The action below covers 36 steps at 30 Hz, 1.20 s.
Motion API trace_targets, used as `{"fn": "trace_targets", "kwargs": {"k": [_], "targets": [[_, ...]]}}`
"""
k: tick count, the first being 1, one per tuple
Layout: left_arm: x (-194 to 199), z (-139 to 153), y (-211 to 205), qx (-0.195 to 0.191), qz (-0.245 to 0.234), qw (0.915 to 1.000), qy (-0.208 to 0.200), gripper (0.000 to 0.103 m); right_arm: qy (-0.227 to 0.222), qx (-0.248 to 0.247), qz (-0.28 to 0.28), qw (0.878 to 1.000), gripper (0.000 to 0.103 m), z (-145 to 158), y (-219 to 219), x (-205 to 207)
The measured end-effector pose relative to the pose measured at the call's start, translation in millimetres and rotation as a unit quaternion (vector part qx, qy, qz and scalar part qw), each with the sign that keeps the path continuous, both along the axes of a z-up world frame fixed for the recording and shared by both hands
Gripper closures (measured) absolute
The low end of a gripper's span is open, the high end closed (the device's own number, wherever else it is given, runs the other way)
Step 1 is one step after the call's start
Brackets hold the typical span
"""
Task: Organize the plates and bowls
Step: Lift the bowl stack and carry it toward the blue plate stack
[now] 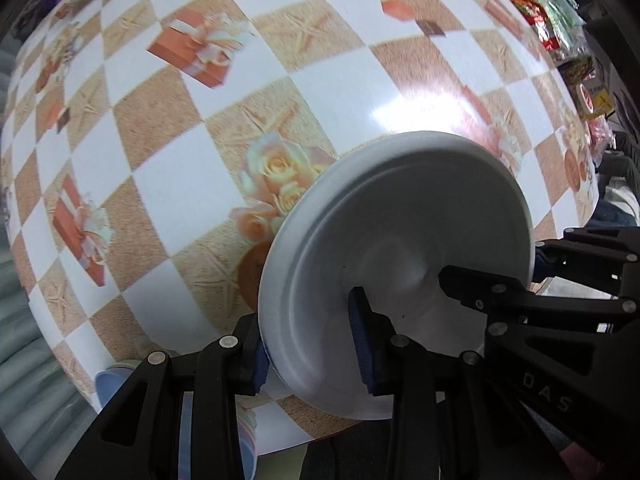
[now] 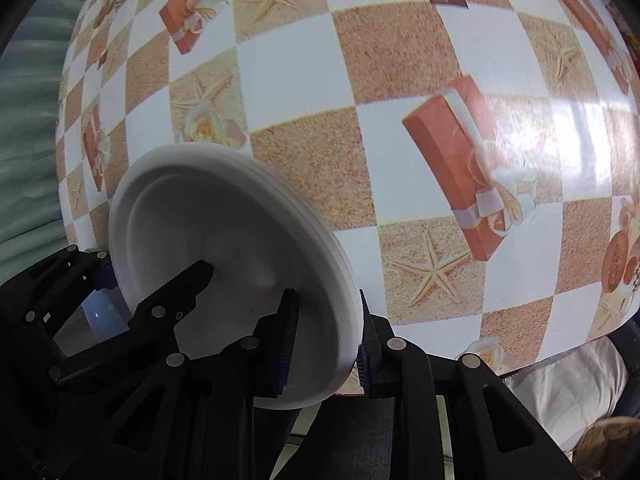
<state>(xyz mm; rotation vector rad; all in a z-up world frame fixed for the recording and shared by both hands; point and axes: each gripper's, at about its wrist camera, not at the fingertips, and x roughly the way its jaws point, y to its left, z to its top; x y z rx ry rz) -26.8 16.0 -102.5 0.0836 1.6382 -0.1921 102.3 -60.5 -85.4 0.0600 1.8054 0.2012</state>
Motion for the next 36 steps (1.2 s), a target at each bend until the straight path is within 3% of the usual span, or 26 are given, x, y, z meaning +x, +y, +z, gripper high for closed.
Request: {"fn": "trace_targets", "kwargs": {"k": [13, 14, 22, 29, 36], "targets": [[-15, 51, 29, -0.012, 0.061, 0.9971, -0.043, 0.065, -0.041, -0.011, 0.065, 0.997, 0.074, 47, 32, -4], [-15, 51, 36, -0.013, 0.067, 0.9965, -0.047, 0.065, -0.043, -0.011, 0.068, 0.997, 0.074, 38, 36, -9], [-41, 74, 84, -0.015, 0.123, 0.9898, -0.071, 0.065, -0.054, -0.007, 0.112, 0.992, 0.075, 49, 70, -4], [-67, 75, 119, -0.004, 0.189, 0.9788, -0.078, 0.065, -0.048, 0.004, 0.182, 0.982, 0.074, 49, 124, -13], [-122, 70, 167, 0.013, 0.27, 0.9613, -0.052, 0.065, -0.02, 0.027, 0.287, 0.957, 0.075, 34, 198, -47]]}}
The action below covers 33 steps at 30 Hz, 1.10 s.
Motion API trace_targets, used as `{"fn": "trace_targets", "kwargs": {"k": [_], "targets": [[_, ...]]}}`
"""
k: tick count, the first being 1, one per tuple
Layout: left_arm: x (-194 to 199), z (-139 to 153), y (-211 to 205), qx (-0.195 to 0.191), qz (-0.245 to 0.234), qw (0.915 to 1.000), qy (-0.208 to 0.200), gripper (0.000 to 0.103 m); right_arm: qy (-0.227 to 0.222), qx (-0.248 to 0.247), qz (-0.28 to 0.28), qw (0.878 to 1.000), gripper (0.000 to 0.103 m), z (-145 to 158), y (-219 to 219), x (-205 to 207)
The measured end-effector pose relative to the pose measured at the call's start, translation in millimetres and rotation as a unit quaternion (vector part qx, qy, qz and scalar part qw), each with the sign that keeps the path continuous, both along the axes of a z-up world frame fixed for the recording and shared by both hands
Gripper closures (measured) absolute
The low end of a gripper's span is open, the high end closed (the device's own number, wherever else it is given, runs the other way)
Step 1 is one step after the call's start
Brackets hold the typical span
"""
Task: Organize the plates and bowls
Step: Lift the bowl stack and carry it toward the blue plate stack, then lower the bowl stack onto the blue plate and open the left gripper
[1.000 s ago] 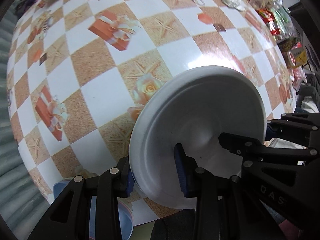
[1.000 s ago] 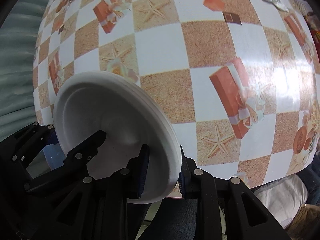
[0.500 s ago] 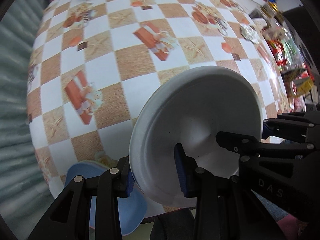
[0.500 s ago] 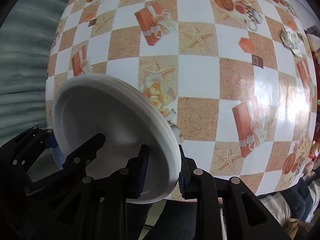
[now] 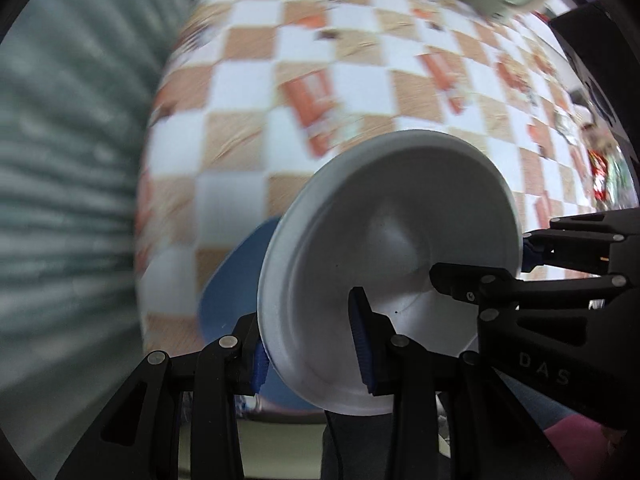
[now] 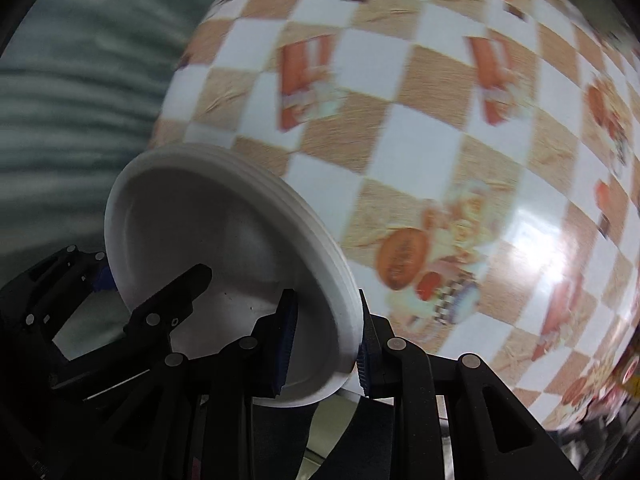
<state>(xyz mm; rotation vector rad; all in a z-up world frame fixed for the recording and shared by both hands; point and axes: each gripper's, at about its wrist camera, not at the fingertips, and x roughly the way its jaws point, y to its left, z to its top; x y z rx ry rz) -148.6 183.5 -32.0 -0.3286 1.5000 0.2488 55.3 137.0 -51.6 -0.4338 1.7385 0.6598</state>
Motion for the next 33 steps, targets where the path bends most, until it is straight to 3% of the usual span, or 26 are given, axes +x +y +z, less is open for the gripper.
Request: {"fn": "trace_targets", "kwargs": {"k": [8, 14, 17, 27, 33], "targets": [[-42, -36, 34, -0.014, 0.082, 0.9954, 0.048, 0.065, 0.038, -0.015, 0.074, 0.996, 0.074, -40, 54, -27], [-41, -54, 38, -0.024, 0.093, 0.9943, 0.047, 0.065, 0.056, -0.028, 0.053, 0.997, 0.074, -64, 57, -17], [-32, -62, 41, -0.044, 0.097, 0.993, 0.049, 0.065, 0.039, -0.029, 0.024, 0.999, 0.075, -62, 48, -9], [38, -63, 21, -0.03, 0.018, 0.9992, 0.02, 0.062, -0.03, -0.037, -0.08, 0.996, 0.074, -50, 14, 52], [71, -52, 18, -0.006, -0.019, 0.9998, 0.006, 0.063, -0.034, -0.03, -0.123, 0.991, 0.074, -44, 2, 86]]}}
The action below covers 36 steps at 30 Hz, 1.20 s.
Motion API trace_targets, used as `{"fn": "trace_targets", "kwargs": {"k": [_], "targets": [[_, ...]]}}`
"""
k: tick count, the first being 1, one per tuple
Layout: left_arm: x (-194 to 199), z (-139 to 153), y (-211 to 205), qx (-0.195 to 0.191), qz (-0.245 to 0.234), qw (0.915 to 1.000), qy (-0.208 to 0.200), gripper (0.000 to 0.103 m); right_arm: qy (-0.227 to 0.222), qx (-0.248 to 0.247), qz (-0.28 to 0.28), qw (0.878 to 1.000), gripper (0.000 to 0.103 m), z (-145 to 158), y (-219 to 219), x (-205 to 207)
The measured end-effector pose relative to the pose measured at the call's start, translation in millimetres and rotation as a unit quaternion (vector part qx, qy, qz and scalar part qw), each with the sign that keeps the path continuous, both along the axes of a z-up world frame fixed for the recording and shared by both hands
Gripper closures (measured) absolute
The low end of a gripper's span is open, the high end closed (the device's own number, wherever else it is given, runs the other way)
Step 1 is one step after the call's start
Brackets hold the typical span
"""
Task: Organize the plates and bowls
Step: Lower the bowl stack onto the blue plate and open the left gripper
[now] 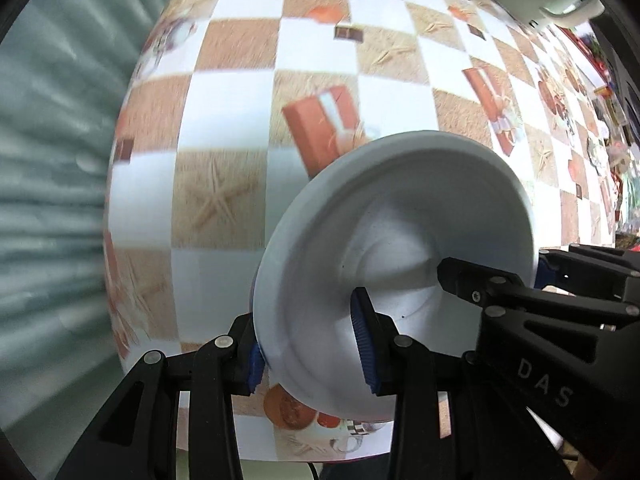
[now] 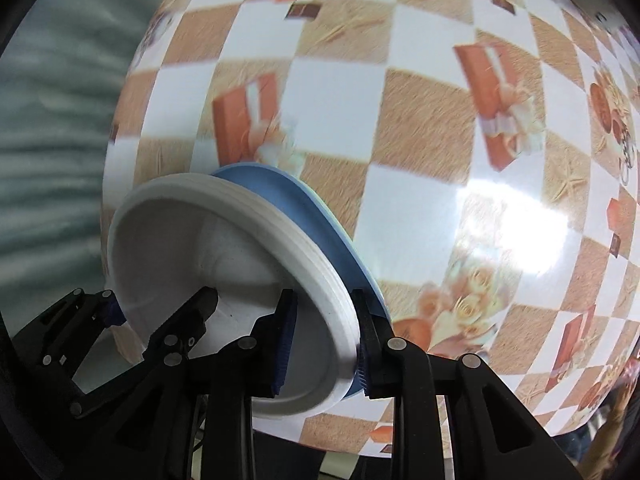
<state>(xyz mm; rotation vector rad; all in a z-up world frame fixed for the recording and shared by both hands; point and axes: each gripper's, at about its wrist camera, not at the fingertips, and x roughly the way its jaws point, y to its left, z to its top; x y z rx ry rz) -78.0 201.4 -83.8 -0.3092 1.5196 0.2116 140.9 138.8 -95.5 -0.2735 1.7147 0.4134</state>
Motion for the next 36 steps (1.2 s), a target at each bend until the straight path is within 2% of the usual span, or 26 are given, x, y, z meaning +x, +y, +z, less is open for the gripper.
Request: {"fn": "trace_targets", "kwargs": {"k": [4, 11, 17, 19, 21, 22, 23, 24, 25, 26, 28, 31, 32, 34, 36], "targets": [[-6, 10, -8, 0.002, -0.009, 1.0, 0.003, 0.062, 0.012, 0.005, 0.007, 1.0, 0.074, 10, -18, -6], [-24, 9, -13, -0.002, -0.004, 0.9999, 0.017, 0.062, 0.035, 0.001, 0.017, 0.999, 0.073, 4, -21, -28], [-29, 12, -12, -0.001, 0.005, 0.9999, 0.011, 0.062, 0.021, 0.001, 0.022, 1.0, 0.073, 8, -15, -25], [-22, 17, -1, 0.002, 0.005, 1.0, 0.007, 0.062, 0.019, 0.003, 0.02, 1.0, 0.073, 23, -3, -23], [-16, 23, 0, 0.013, -0.001, 0.9999, -0.004, 0.057, 0.018, 0.012, 0.02, 1.0, 0.072, 39, -12, -42], [-16, 26, -1, 0.019, -0.004, 0.9998, -0.01, 0.052, 0.018, 0.015, 0.021, 0.999, 0.072, 46, -19, -49], [-18, 31, -4, 0.031, -0.01, 0.9993, -0.018, 0.041, 0.017, 0.017, 0.025, 0.999, 0.072, 49, -20, -50], [-19, 35, -5, 0.039, -0.013, 0.9989, -0.023, 0.037, 0.011, 0.017, 0.032, 0.999, 0.068, 54, -20, -53], [-20, 38, -7, 0.053, -0.016, 0.9981, -0.025, 0.033, 0.002, 0.017, 0.038, 0.999, 0.054, 60, -27, -53], [-22, 41, -7, 0.058, -0.021, 0.9977, -0.026, 0.024, -0.009, 0.016, 0.043, 0.999, 0.033, 63, -26, -54], [-24, 44, -8, 0.047, -0.023, 0.9981, -0.032, 0.02, -0.026, 0.024, 0.051, 0.998, 0.013, 75, -28, -58], [-29, 50, -11, 0.054, -0.038, 0.9974, -0.028, 0.018, -0.047, 0.024, 0.054, 0.997, 0.012, 90, -35, -63], [-31, 52, -12, 0.056, -0.046, 0.9971, -0.025, 0.014, -0.052, 0.022, 0.053, 0.997, 0.0, 95, -39, -62], [-34, 57, -15, 0.056, -0.056, 0.9965, -0.027, 0.012, -0.067, 0.02, 0.046, 0.997, 0.0, 109, -46, -61], [-39, 68, -17, 0.064, -0.068, 0.9951, -0.03, 0.01, -0.054, 0.016, 0.043, 0.997, 0.0, 118, -52, -60]]}}
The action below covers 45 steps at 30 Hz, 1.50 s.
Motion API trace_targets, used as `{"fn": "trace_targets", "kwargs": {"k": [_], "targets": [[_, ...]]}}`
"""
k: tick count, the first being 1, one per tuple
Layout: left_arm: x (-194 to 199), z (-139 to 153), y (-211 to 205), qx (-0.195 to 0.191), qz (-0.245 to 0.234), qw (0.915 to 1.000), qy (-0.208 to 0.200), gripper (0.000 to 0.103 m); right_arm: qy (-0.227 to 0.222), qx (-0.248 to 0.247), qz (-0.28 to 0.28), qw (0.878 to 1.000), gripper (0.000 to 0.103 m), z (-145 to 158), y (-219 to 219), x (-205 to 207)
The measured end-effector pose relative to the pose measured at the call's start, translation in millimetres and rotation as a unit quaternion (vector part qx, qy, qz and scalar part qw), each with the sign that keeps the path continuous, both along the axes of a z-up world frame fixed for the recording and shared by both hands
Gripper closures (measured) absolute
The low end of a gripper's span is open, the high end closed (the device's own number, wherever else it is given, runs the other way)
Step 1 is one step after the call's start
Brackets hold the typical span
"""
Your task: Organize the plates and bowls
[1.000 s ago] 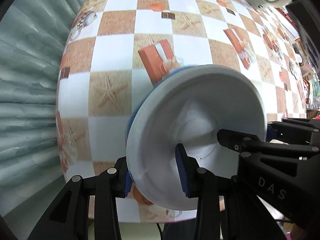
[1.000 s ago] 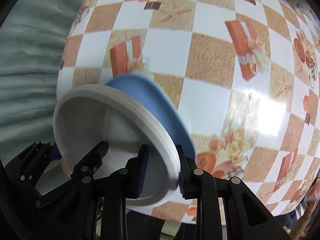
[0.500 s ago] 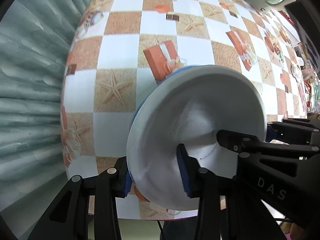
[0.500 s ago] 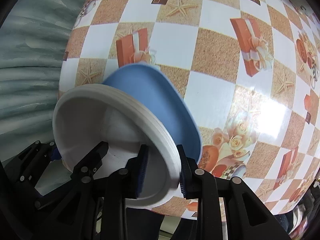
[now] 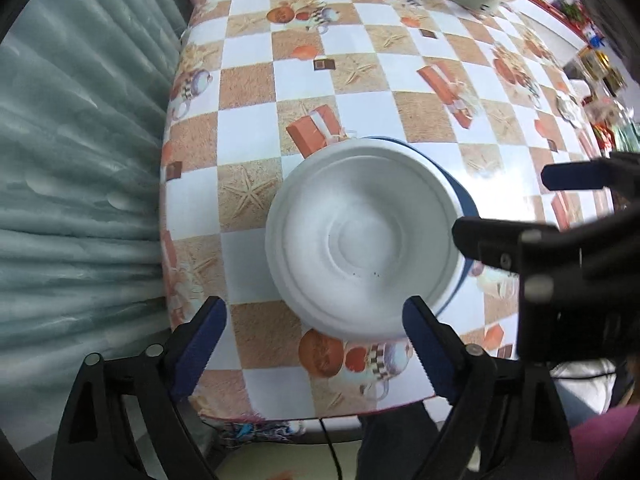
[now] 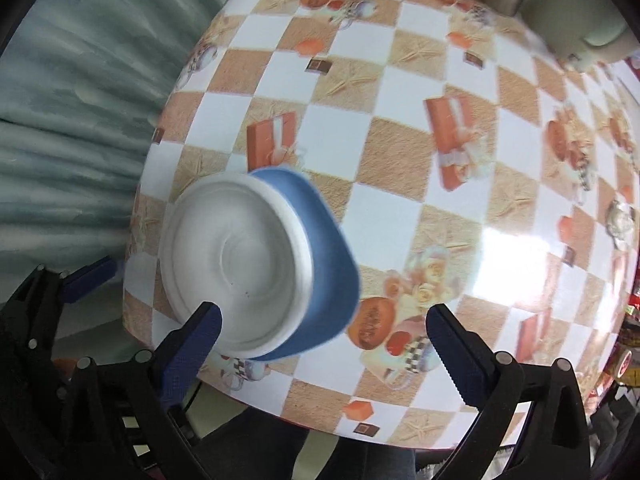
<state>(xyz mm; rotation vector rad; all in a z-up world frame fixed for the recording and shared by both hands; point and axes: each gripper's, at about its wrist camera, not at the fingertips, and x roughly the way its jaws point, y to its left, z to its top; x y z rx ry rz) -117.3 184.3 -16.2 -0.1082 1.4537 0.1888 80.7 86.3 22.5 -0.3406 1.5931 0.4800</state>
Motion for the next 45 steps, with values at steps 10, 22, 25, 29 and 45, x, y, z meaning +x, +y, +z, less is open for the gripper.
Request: {"fn": "trace_targets", "kwargs": {"k": [10, 22, 25, 29, 45], "targets": [[-12, 37, 6, -0.024, 0.004, 0.9997, 0.005, 0.009, -0.018, 0.031, -0.029, 0.999, 0.0, 33, -14, -6], [-2, 60, 0, 0.018, -0.01, 0.9996, -0.018, 0.009, -0.034, 0.021, -0.008, 0.999, 0.0, 41, 1, -10], [-2, 63, 3, 0.022, -0.007, 0.9995, -0.021, 0.009, -0.032, 0.022, -0.006, 0.999, 0.0, 41, 2, -10], [-2, 65, 5, 0.025, -0.006, 0.9994, -0.023, 0.009, -0.033, 0.022, -0.001, 0.999, 0.0, 42, 5, -11], [-3, 70, 4, 0.031, -0.004, 0.9992, -0.025, 0.009, -0.031, 0.024, 0.005, 0.999, 0.0, 43, 7, -15]]}}
